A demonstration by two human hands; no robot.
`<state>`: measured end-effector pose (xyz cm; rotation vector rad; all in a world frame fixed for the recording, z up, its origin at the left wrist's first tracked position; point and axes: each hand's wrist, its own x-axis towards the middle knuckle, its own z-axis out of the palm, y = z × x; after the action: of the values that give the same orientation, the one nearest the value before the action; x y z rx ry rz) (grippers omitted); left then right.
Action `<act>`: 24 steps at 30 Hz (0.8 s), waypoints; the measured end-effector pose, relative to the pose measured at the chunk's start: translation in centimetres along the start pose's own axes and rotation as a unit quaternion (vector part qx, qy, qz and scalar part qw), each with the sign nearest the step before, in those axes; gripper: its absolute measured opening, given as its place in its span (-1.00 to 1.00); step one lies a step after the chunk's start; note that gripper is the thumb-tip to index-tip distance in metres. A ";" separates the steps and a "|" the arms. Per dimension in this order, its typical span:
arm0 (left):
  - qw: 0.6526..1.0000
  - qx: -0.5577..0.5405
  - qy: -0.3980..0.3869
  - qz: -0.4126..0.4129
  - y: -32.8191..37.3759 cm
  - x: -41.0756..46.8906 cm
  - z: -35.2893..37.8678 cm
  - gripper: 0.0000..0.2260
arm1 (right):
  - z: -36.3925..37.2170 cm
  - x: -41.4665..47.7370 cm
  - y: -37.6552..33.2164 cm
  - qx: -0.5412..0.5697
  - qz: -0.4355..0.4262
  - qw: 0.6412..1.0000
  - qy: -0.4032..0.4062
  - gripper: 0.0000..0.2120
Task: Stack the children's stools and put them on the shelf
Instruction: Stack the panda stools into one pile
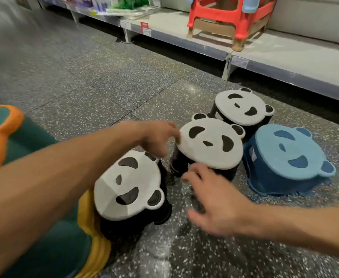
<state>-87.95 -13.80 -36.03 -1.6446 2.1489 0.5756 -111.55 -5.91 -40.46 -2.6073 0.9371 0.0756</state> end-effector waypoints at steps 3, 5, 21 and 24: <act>0.984 0.107 -0.120 -0.074 -4.0 -1.8 2.1 0.00 | 2.3 -0.2 -3.2 0.097 0.010 0.989 -0.113 -0.13; 0.976 0.062 -0.176 -0.108 -5.2 -3.0 3.8 0.22 | 3.5 0.5 -4.7 0.153 0.023 0.976 -0.150 -0.01; 0.986 0.001 -0.014 -0.168 -1.4 -5.1 9.6 0.25 | 4.0 4.4 -4.6 0.041 0.061 0.989 -0.128 -0.03; 0.973 -0.051 0.023 -0.223 1.8 -5.2 10.8 0.22 | 3.9 3.1 -2.9 0.019 0.102 0.986 -0.132 0.01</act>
<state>-87.89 -3.40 -42.25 -2.1285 1.7138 0.5160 -107.03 -4.35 -43.67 -2.3819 1.0896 0.4411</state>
